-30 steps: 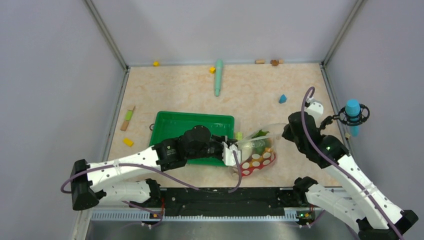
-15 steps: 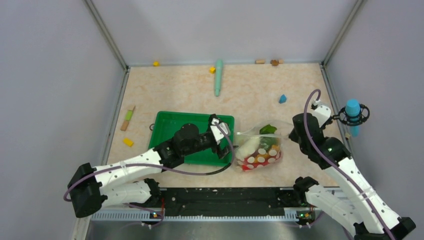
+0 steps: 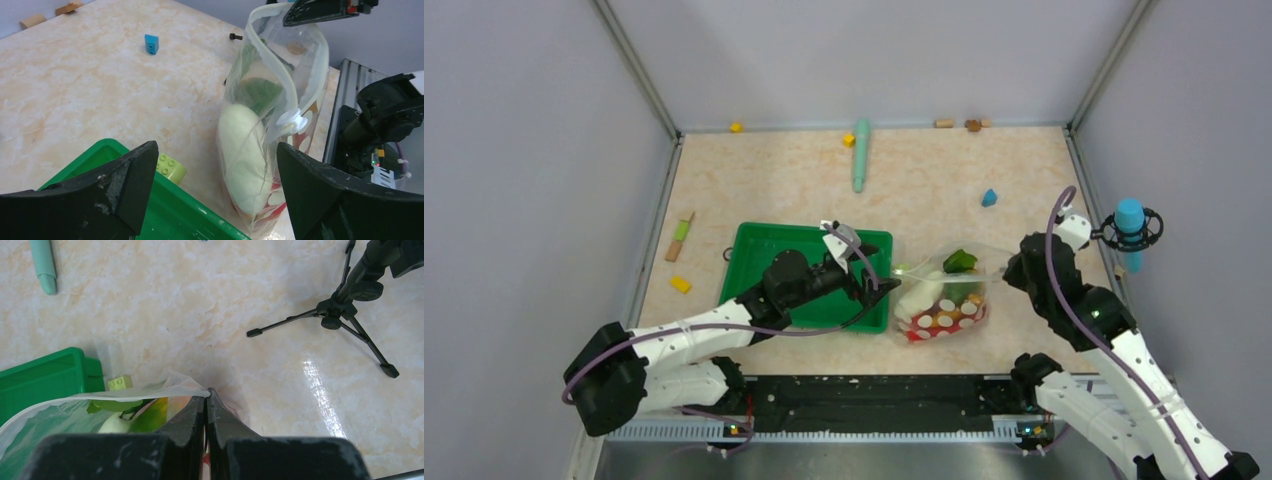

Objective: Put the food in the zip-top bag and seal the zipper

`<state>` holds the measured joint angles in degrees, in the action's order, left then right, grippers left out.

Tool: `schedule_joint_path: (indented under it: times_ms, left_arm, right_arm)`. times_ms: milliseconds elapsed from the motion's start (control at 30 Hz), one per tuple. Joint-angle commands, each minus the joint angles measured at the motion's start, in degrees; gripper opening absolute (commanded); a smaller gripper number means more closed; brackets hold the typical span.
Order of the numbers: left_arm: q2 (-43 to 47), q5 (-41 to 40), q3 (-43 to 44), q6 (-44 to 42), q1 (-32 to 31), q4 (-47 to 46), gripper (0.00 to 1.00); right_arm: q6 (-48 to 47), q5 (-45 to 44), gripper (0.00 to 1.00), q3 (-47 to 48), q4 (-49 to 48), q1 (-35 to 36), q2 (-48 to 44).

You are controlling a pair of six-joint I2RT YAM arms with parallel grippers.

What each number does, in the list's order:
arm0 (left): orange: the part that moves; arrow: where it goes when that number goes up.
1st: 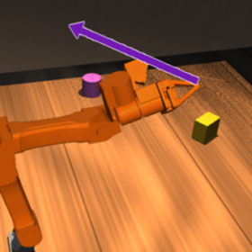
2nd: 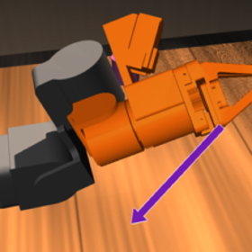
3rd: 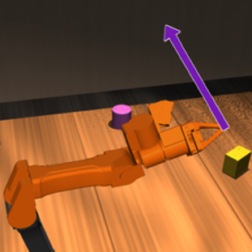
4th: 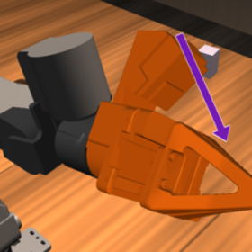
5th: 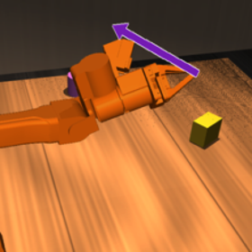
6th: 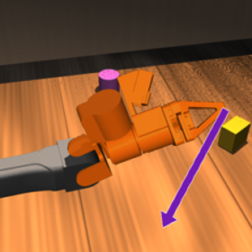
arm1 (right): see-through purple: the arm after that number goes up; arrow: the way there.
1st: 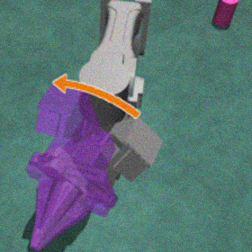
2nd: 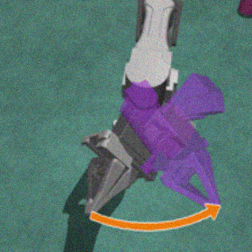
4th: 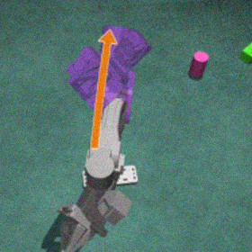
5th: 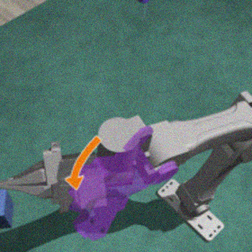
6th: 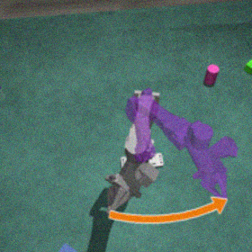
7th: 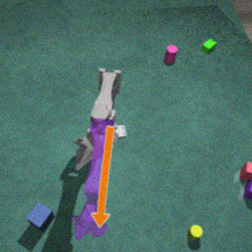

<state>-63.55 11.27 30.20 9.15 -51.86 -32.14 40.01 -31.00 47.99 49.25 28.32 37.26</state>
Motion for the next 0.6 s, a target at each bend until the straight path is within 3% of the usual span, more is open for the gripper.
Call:
schedule_joint_path:
  times_ms: [0, 267, 567]
  left_arm:
    - [-1.4, 5.7, 1.2, 1.6, 0.2, -8.3, 0.90]
    - [-4.4, 11.5, 2.5, -1.6, 0.2, -10.2, 0.50]
    - [-5.1, 13.7, 0.9, 0.2, 0.2, -16.7, 0.40]
  right_arm:
    - [-1.0, 1.9, 0.00, -0.3, -2.2, -0.4, -1.0]
    - [-1.4, 3.5, 0.00, -0.4, -2.5, -0.3, -1.6]
    - [-1.2, 3.2, 0.00, -0.6, -2.2, -0.4, -3.0]
